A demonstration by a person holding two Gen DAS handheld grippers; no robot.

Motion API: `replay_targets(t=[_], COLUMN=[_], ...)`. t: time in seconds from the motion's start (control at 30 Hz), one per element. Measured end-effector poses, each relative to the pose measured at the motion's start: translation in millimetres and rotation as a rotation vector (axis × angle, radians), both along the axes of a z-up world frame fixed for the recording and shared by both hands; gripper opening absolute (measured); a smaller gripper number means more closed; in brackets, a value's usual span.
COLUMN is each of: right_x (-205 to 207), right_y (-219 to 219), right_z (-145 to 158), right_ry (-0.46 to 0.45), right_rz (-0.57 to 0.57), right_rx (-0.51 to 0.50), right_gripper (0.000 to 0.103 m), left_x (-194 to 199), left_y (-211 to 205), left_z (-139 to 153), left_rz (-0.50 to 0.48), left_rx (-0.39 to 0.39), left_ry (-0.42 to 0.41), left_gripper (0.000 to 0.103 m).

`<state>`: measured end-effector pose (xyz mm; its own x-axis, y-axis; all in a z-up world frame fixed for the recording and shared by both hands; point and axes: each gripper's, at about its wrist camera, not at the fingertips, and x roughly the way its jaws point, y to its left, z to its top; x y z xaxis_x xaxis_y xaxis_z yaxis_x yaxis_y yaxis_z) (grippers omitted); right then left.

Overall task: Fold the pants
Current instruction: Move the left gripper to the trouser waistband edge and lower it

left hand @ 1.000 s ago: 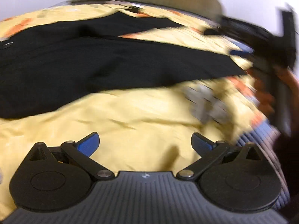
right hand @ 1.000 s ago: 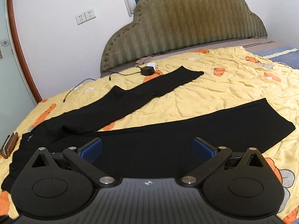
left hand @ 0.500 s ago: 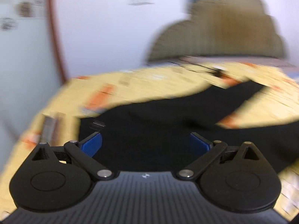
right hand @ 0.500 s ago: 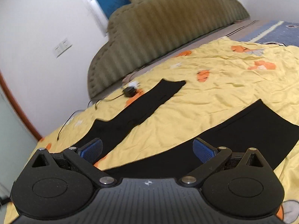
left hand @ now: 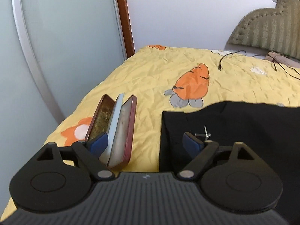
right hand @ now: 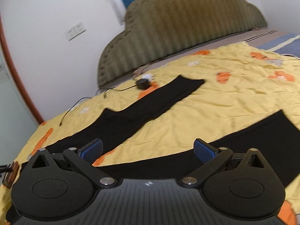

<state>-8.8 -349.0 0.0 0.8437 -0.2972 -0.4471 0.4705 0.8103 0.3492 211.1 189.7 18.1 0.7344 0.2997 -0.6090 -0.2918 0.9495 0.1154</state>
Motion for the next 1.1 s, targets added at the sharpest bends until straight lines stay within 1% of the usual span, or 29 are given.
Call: replay_targets(t=[0.03,0.1,0.13,0.17,0.2,0.27,0.33,0.37,0.43,0.5,0.53,0.57,0.6,0.67,0.7,0.8,0.83,0.93,1.0,1.1], right_x=[3.8,9.9,12.3,13.6,13.6,13.4,16.5,18.9,22.7,23.8,23.8,25.1,26.7,30.4,33.2,45.2,48.5,59.2,64.7,73.1], right_y=[3.0,8.0,9.5,9.5,8.0,0.1,-12.3,-20.2,-34.5,-41.9,-42.0,-40.1,-37.2,-26.7,-20.8,-5.1,-0.8,14.4,22.2,32.2], right_z=[0.7,2.3,3.1,3.7,4.1,5.4,7.5,9.3,12.4,12.1,11.0,9.3,7.5,2.6,0.0,-3.3,-3.5,-5.1,-6.6,-11.5], right_ry=[0.001,-0.005,-0.008,-0.014,-0.020,-0.025,-0.003,0.009,0.024,0.031,0.029,0.028,0.030,0.041,0.046,0.068,0.073,0.082,0.090,0.107], right_rz=[0.013,0.024,0.029,0.028,0.021,-0.003,-0.049,-0.061,-0.070,-0.087,-0.086,-0.072,-0.058,-0.026,-0.010,0.031,0.040,0.073,0.091,0.107], right_rx=[0.007,0.016,0.022,0.031,0.039,0.042,0.037,0.045,0.074,0.093,0.098,0.099,0.095,0.078,0.070,0.044,0.036,0.021,0.018,0.017], right_gripper=[0.103,0.103,0.103,0.103,0.103,0.103,0.103,0.103,0.103,0.103,0.103,0.103,0.103,0.103,0.103,0.103,0.103,0.103,0.103,0.103], left_x=[5.0,13.6,17.0,18.9,18.9,20.0,25.4,30.6,43.8,54.3,57.6,60.3,63.8,70.7,72.1,79.8,81.2,88.3,87.6,80.8], left_y=[4.5,10.2,10.6,5.7,-1.4,-20.9,-41.3,-48.6,-52.2,-38.8,-31.0,-22.6,-12.8,3.5,8.1,20.1,21.3,24.2,27.0,29.2], left_z=[0.8,2.7,3.8,6.1,10.6,17.7,22.9,23.8,22.7,19.9,17.8,15.1,9.6,-1.6,-5.9,-16.8,-18.5,-25.0,-27.3,-21.9], left_rz=[-0.012,0.008,0.019,0.005,-0.020,-0.064,-0.119,-0.128,-0.088,-0.058,-0.031,-0.014,-0.005,-0.008,-0.009,-0.026,-0.029,-0.054,-0.118,-0.182], left_rx=[-0.043,-0.107,-0.123,-0.124,-0.110,-0.057,-0.010,0.023,0.094,0.102,0.114,0.121,0.116,0.083,0.073,0.017,0.006,-0.038,-0.091,-0.171], left_ry=[0.003,0.011,0.012,0.008,-0.003,-0.028,-0.043,-0.047,-0.034,-0.019,-0.015,-0.009,0.010,0.049,0.055,0.060,0.051,0.062,0.044,0.023], left_gripper=[0.086,0.086,0.086,0.086,0.086,0.086,0.090,0.090,0.090,0.090,0.093,0.095,0.096,0.096,0.095,0.095,0.095,0.095,0.095,0.093])
